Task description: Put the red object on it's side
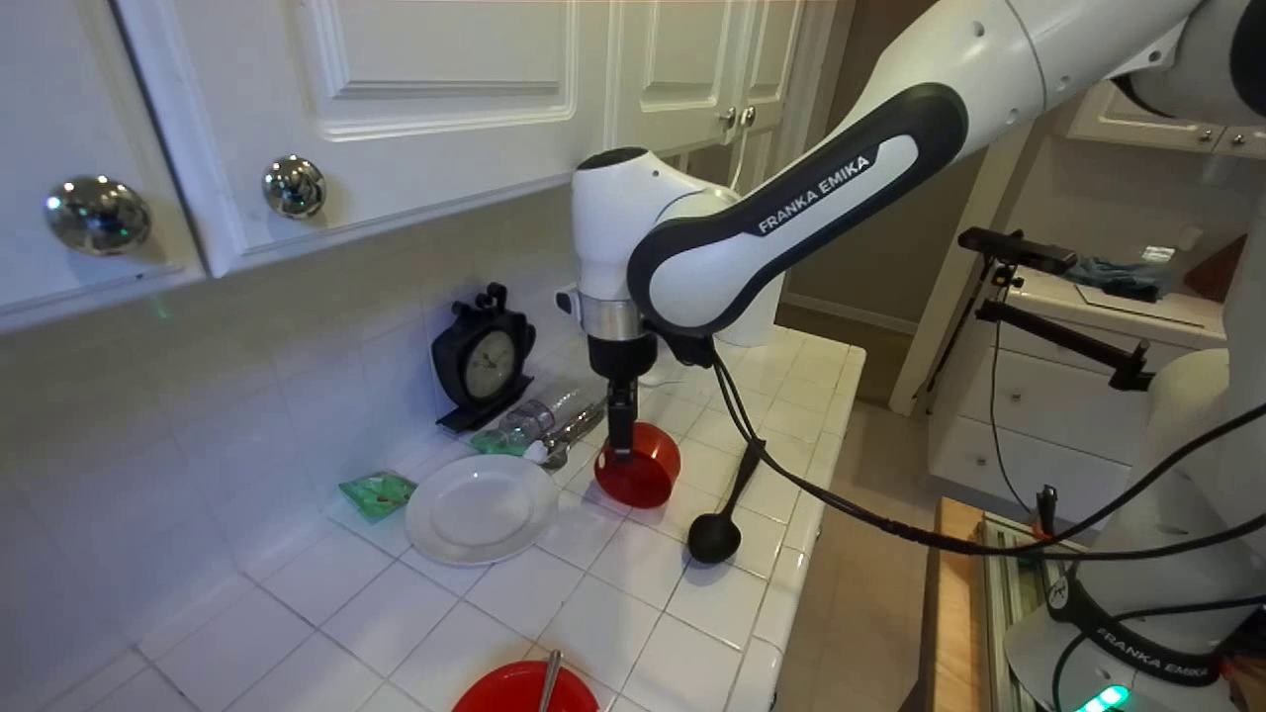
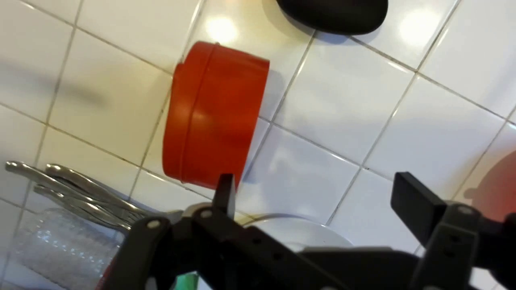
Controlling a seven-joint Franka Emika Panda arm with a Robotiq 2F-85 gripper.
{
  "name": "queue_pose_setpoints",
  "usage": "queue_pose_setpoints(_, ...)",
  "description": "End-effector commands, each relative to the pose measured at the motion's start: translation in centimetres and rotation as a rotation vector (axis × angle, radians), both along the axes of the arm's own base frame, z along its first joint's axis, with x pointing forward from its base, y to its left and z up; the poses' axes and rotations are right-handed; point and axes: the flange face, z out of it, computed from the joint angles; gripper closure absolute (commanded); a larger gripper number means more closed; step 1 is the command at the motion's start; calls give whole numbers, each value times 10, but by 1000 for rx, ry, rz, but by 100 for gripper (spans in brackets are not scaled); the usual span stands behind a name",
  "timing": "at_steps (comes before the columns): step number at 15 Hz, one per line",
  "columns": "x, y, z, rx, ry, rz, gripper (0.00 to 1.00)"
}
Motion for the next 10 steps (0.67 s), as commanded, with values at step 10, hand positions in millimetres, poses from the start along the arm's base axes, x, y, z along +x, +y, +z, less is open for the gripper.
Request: queue_pose_setpoints(10, -24, -36, 23, -23, 46, -110, 0)
